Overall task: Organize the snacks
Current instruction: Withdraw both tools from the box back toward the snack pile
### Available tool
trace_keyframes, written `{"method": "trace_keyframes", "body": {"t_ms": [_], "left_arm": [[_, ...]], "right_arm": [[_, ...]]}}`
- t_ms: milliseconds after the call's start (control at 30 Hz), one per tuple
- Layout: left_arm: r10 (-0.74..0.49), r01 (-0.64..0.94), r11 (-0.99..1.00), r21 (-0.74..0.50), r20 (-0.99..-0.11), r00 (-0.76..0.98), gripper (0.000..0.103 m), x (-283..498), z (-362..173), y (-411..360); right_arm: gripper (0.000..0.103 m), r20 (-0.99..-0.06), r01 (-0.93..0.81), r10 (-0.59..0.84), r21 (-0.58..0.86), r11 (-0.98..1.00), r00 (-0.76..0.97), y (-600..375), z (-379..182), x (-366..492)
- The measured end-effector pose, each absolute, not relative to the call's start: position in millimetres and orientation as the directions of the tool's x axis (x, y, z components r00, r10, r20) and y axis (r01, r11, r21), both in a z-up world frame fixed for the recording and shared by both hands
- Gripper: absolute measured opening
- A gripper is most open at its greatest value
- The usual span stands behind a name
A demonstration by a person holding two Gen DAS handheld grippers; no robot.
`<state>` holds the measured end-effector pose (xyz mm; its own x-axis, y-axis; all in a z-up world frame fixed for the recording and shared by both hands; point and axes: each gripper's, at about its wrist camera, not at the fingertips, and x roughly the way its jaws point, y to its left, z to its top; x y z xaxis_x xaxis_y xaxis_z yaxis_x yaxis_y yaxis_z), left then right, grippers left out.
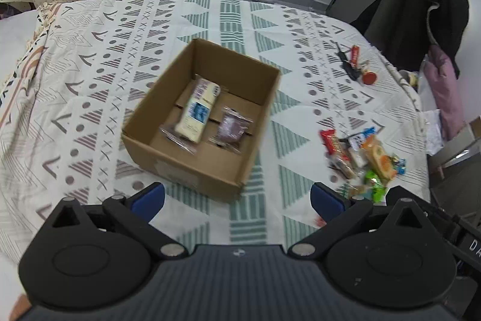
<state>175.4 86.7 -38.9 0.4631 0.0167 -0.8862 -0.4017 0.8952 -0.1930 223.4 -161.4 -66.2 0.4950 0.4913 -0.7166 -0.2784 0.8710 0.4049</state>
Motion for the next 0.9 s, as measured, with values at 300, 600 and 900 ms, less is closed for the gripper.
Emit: {"method": "trace_keyframes", "body": {"t_ms": [300,600,900], "left_arm": [[0.017,-0.376,0.906,-0.193,-0.873,0.488,0.103,148.2,-27.2,30.2],[0.002,-0.35,0.918,-0.188,-0.878,0.478,0.103,135.0,-29.6,-17.6],[-0.001,-0.323,0.931,-0.17,-0.887,0.463,0.103,133.9,-37.4,-47.3]], "right_arm": [[0.103,-0.709,-0.293,0.489,0.392,0.872,0.508,-211.2,-54.3,195.8],[0.103,-0.748,-0.269,0.432,0.34,0.901,0.504,-251.8,-55.8,182.2],[0.103,-0.779,-0.251,0.387,0.298,0.921,0.494,-282.0,-61.3,177.2]]}}
